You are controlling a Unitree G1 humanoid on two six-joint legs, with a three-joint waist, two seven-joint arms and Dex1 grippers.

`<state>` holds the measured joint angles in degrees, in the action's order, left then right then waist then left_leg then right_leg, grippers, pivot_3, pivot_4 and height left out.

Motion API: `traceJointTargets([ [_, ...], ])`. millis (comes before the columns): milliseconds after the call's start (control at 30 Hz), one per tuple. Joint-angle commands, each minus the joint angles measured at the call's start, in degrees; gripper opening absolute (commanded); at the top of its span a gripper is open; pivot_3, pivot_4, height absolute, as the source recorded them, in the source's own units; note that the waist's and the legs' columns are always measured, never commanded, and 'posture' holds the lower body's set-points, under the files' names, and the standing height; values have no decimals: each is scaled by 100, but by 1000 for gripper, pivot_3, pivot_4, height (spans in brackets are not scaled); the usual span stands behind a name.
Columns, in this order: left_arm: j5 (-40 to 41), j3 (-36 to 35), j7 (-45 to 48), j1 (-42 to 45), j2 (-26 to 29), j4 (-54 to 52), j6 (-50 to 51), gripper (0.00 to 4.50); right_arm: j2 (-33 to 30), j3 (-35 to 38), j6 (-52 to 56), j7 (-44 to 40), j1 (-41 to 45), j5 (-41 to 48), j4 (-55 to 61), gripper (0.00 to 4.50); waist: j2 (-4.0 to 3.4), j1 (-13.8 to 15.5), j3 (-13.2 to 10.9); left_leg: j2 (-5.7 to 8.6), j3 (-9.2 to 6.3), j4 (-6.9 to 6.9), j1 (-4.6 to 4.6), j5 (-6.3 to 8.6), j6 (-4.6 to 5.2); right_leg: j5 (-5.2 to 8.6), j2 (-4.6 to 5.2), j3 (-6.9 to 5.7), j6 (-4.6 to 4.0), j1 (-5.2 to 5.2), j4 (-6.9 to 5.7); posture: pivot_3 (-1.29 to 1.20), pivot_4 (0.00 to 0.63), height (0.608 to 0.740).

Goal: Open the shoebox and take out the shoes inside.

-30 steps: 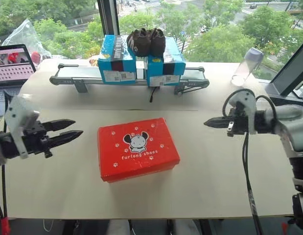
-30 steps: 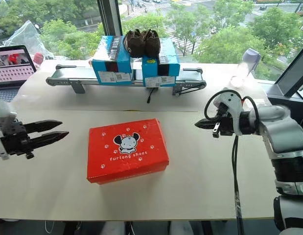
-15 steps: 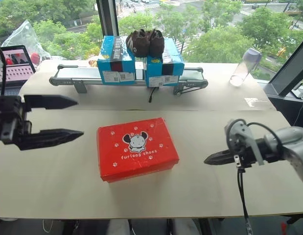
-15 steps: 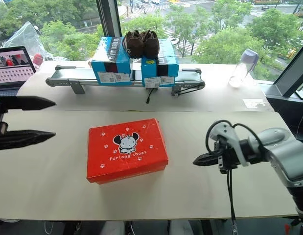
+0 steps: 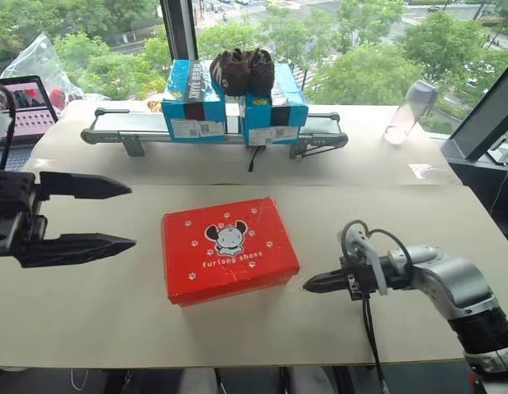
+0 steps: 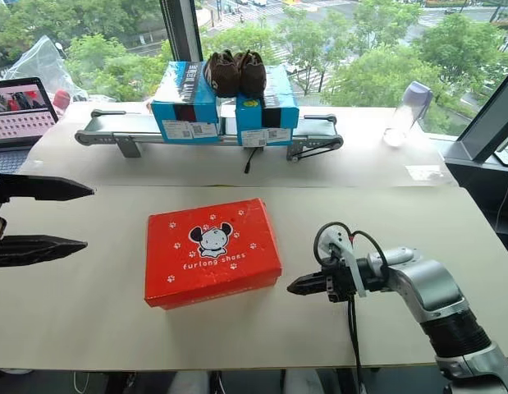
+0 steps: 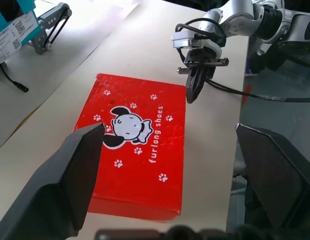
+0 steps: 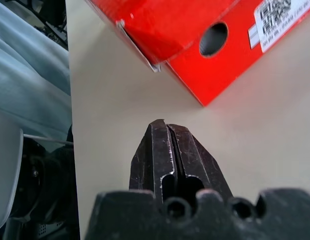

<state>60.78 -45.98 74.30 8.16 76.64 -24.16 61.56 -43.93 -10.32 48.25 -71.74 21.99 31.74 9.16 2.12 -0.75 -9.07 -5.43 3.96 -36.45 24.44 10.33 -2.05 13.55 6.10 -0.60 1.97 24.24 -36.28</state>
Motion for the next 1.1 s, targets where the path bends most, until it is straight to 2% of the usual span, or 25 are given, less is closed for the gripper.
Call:
traceJointTargets([
  [33,-219,-268,114,-85,-43,-44,-154,4455,156,6,-206,59,209,-25,-18,0,0,6,0,0,-1,0,0,0,0,0,0,-2,0,0,1,0,150,740],
  [200,-381,-238,134,-169,-90,-41,-278,4455,434,15,-226,148,560,-20,-162,0,1,19,0,0,-1,0,3,0,0,0,0,-3,0,-1,3,0,150,740],
  [333,-455,-273,153,-206,-111,-32,-302,4455,483,222,63,58,824,312,-50,0,0,-3,0,0,-1,0,2,0,-1,0,0,-2,-1,1,-2,0,150,740],
  [500,-439,-498,185,-323,-133,-243,-148,4455,681,700,591,117,1627,1085,-101,0,0,-13,-1,0,0,2,2,0,-1,0,0,0,-2,4,-3,0,150,740],
  [633,-199,-793,79,-237,-93,-395,106,4455,1058,849,666,281,2349,1305,-458,0,1,-2,-1,-1,-1,3,2,0,-1,0,-1,-2,-1,1,-1,0,150,740],
  [767,114,-1122,-115,-191,-138,-566,437,4455,1619,720,-23,465,3177,818,-1364,0,0,-14,-2,-1,-1,3,1,0,-1,-1,-1,-1,-2,3,-7,0,150,740],
  [933,515,-1511,-407,-264,-272,-869,830,4455,2697,828,-1727,1555,4549,-280,-3824,0,-2,-75,-3,-1,0,1,-3,0,-1,2,-1,2,-5,12,-36,0,150,740],
  [1000,588,-1593,-501,-303,-318,-935,901,4455,2947,752,-2527,1916,4866,-763,-4654,0,-3,-69,-3,-1,-4,7,-3,0,-2,6,-3,0,-11,15,-44,0,150,740],
  [1100,693,-1671,-615,-378,-380,-1020,941,4455,3109,674,-3180,1986,5074,-1185,-5373,0,-3,-45,-4,-1,-5,8,-2,2,-6,12,-3,-3,-12,14,-50,0,150,740],
])
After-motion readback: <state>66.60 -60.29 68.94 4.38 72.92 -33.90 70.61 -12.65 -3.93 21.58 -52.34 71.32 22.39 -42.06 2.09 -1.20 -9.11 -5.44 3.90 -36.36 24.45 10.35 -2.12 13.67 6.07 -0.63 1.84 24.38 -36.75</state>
